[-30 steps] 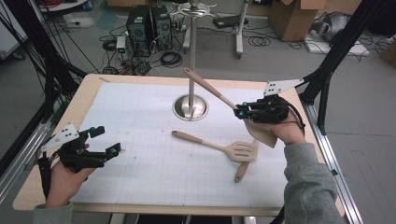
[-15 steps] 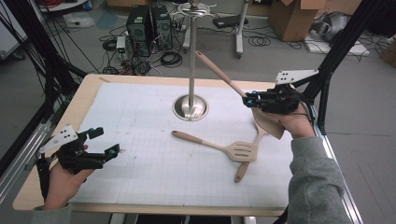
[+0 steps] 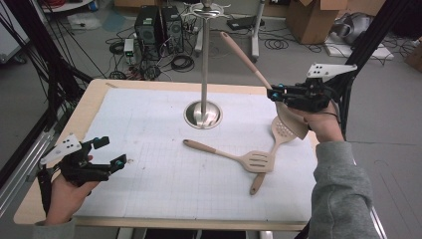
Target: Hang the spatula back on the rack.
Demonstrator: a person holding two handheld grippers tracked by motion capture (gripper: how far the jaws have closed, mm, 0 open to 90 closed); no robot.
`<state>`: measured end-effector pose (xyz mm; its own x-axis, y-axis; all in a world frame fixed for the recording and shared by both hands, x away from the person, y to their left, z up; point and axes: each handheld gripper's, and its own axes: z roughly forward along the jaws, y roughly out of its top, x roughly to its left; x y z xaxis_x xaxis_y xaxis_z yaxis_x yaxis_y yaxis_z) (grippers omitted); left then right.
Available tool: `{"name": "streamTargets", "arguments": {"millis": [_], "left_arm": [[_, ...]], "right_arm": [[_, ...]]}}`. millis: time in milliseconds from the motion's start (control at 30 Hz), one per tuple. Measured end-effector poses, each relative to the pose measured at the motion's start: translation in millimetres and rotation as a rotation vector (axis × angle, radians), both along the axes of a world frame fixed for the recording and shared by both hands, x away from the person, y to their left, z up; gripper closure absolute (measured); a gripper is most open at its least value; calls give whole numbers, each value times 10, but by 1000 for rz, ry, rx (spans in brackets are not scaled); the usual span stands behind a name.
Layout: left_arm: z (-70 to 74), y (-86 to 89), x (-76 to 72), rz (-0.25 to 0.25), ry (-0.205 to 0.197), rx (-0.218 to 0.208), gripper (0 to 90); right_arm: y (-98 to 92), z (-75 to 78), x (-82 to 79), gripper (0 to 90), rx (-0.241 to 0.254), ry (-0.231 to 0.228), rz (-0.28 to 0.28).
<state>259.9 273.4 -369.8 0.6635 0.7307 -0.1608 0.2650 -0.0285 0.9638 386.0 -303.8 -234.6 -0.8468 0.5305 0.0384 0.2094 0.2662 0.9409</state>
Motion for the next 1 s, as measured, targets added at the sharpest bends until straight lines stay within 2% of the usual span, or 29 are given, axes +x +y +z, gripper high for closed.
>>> {"name": "streamTargets", "arguments": {"millis": [133,467,1000], "left_arm": [[1,23,-6,3,0,-3,39],[6,26,-21,2,-1,-3,39],[4,68,-48,10,1,-15,39]], "right_arm": [[-31,58,1,782,24,-12,-12],[-72,179,48,782,21,-14,-52],[-47,209,181,781,32,2,-88]]}}
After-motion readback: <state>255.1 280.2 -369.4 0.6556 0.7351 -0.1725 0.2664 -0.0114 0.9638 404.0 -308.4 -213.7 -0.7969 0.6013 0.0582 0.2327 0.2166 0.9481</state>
